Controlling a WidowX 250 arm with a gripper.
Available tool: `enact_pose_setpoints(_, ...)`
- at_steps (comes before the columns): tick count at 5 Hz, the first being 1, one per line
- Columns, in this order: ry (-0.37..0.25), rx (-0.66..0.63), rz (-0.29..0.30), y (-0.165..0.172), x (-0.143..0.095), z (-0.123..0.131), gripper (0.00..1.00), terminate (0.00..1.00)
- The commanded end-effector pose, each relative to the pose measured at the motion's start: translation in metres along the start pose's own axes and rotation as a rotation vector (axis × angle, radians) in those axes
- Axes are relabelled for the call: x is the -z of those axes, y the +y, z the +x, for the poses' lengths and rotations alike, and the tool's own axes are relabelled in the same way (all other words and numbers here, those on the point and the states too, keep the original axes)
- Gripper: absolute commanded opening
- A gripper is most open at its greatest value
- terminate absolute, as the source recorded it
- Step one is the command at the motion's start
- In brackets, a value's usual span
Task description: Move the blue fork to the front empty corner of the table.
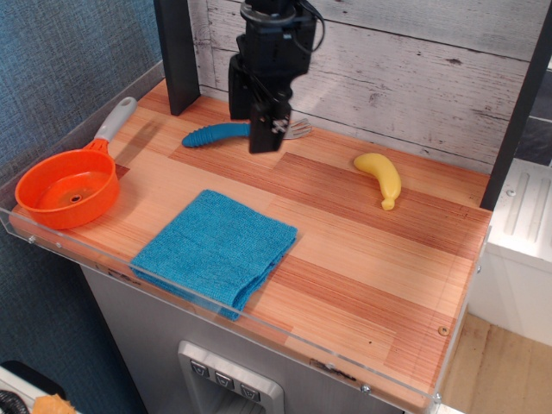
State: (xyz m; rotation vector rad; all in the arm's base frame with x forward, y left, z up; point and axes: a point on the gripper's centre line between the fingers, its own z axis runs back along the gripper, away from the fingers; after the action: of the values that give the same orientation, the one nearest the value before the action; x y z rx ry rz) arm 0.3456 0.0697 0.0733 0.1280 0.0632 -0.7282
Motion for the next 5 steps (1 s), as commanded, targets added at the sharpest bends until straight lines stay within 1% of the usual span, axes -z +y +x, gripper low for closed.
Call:
enact_pose_setpoints(1,-0.078,0.038,0.084,0.047,-0.004,-0.004,1.0,0.0)
enact_pose_setpoints(2,-0.115,0.034,0.061,0.069,0.008,-0.003,1.0,0.0)
enact_pose_setpoints(3,-0.123,0.018,0.066,0.083,0.02,-0.001,1.0,0.0)
enact_pose_setpoints(5,-0.104,0.027,0.053,0.083,0.044,0.003,1.0,0.0)
